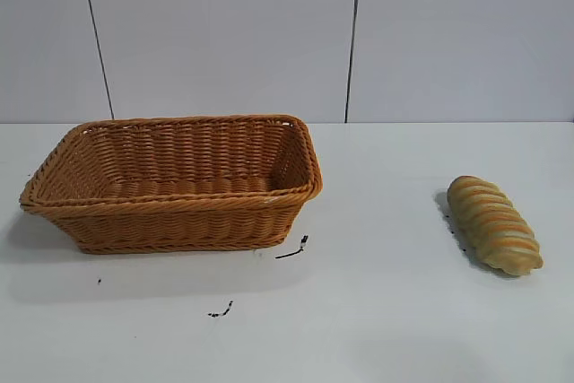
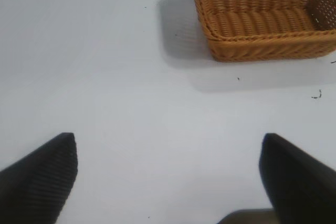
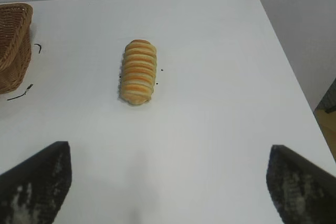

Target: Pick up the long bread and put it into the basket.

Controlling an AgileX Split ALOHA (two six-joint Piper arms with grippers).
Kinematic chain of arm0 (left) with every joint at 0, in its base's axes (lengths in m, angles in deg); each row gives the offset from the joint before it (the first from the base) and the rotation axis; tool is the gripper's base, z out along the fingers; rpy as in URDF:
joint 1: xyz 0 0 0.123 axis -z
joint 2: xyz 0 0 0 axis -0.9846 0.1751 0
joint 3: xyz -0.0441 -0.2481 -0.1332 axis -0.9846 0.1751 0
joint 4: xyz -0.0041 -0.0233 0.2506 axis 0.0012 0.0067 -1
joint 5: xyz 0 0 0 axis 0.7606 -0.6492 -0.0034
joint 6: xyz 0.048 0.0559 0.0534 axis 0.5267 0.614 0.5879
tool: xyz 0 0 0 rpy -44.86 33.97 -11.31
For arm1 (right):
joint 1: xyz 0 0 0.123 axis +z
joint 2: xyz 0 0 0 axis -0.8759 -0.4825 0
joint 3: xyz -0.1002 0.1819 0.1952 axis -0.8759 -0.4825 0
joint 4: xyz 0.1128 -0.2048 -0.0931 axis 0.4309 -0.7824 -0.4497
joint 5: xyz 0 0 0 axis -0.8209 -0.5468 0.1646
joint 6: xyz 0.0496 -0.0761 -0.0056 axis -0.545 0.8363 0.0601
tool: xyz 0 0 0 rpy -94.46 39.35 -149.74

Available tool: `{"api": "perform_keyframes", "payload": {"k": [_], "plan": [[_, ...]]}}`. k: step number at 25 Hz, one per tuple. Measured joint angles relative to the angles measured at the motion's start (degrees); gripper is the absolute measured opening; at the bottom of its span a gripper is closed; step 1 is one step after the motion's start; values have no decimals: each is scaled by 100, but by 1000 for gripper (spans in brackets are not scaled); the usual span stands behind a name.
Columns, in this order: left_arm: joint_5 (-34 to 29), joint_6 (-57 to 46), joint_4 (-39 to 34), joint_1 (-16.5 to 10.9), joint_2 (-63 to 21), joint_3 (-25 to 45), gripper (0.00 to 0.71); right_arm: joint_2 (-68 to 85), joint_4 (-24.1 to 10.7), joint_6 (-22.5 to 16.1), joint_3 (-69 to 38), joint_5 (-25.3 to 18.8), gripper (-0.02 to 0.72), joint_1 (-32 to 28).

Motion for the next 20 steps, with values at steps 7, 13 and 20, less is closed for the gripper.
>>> {"api": "perform_keyframes", "payload": {"k": [7, 13, 20], "plan": [[0, 0, 0, 0, 0, 0, 693, -2244, 23, 1, 768, 24, 690, 0], [0, 0, 0, 0, 0, 0, 693, -4233, 34, 1, 1668, 36, 690, 0], [0, 0, 0, 0, 0, 0, 693, -6292, -123, 63, 2990, -120, 690, 0]]}}
